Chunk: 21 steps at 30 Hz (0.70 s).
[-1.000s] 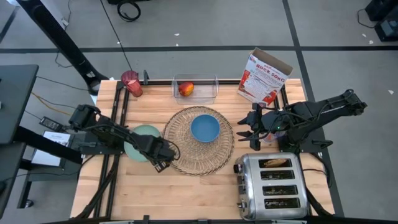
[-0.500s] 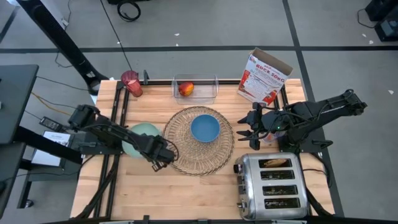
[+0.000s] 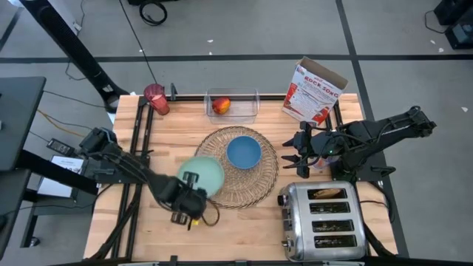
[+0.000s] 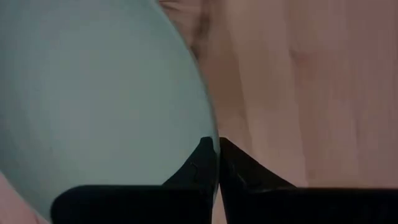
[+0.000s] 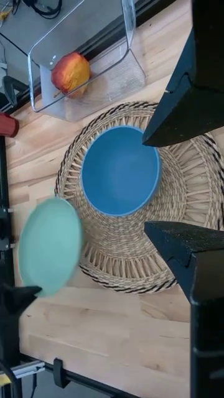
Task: Arrange a breakfast setting
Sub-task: Put the green plate on the table mat
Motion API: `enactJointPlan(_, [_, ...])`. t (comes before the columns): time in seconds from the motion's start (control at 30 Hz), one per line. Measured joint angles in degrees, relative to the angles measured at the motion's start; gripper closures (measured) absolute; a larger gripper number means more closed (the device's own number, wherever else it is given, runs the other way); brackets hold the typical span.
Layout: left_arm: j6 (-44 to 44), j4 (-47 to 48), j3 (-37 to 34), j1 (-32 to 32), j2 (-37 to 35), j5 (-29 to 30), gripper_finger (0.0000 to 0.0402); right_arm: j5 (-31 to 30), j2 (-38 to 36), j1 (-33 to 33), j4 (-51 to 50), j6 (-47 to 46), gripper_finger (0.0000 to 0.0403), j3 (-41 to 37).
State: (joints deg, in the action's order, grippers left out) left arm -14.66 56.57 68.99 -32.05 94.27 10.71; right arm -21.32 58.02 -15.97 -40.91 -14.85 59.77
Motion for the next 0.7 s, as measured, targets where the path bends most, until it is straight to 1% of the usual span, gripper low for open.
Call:
enactJointPlan(0.17, [10.5, -4.4, 0.0, -0.7, 4.9, 1.3, 0.0389, 0.2, 0.0, 0.4, -0.5, -1.3, 0.019, 0.0])
enactJointPlan(0.27, [14.1, -6.3, 0.0, -0.2, 7.6, 1.3, 0.0389, 0.2, 0.0, 0.7, -1.1, -1.7, 0.019, 0.0])
enactJointPlan(0.5, [15.3, -10.1, 0.0, 0.8, 10.3, 1.5, 0.0383, 0.4, 0.0, 0.7, -1.8, -1.6, 0.019, 0.0])
enactJointPlan(0.7, [17.1, -11.8, 0.0, 1.9, 10.6, 1.2, 0.0356, 0.4, 0.0, 0.7, -2.8, -1.5, 0.019, 0.0])
